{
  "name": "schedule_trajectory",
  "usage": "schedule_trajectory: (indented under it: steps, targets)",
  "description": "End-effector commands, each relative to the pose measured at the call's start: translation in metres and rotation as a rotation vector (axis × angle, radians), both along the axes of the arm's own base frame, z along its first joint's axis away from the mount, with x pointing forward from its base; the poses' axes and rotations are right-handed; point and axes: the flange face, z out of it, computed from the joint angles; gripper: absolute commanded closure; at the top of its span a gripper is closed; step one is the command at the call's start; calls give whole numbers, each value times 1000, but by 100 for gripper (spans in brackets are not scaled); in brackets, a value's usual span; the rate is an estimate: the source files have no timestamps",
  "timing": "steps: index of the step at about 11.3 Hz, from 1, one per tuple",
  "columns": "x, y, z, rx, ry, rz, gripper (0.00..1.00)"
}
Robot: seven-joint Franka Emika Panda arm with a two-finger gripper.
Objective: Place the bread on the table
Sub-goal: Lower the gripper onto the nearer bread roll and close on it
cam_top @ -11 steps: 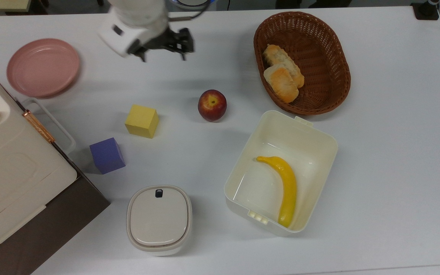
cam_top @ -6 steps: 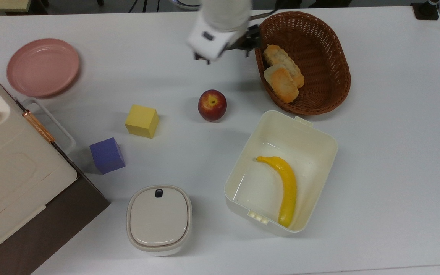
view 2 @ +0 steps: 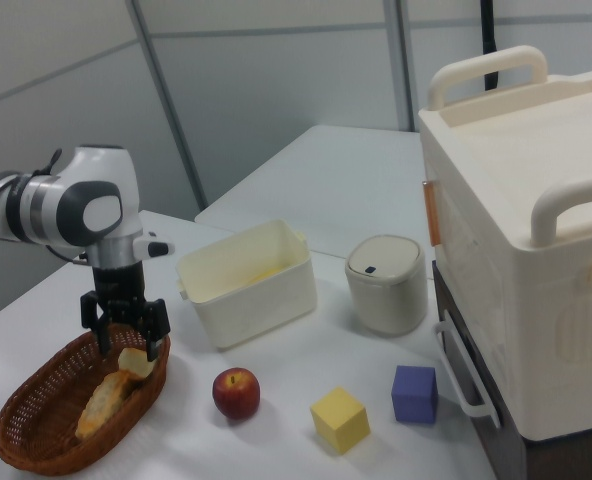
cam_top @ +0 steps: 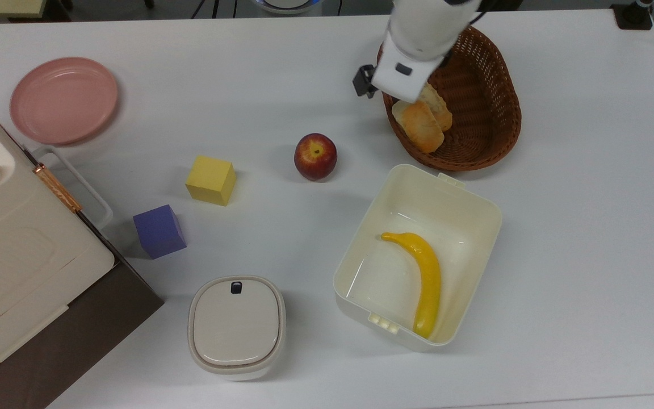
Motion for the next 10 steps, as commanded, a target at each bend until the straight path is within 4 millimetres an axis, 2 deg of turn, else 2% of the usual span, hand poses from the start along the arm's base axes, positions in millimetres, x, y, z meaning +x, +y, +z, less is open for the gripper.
schedule_trajectory:
  steps: [1, 6, 8, 10]
  targets:
    - [-4, 26, -36, -21, 29, 65, 0]
    - [9, 34, -47, -28, -16, 58, 0]
    - [10, 41, -51, -40, -36, 35, 38]
    - [7, 53, -50, -42, -53, 35, 62]
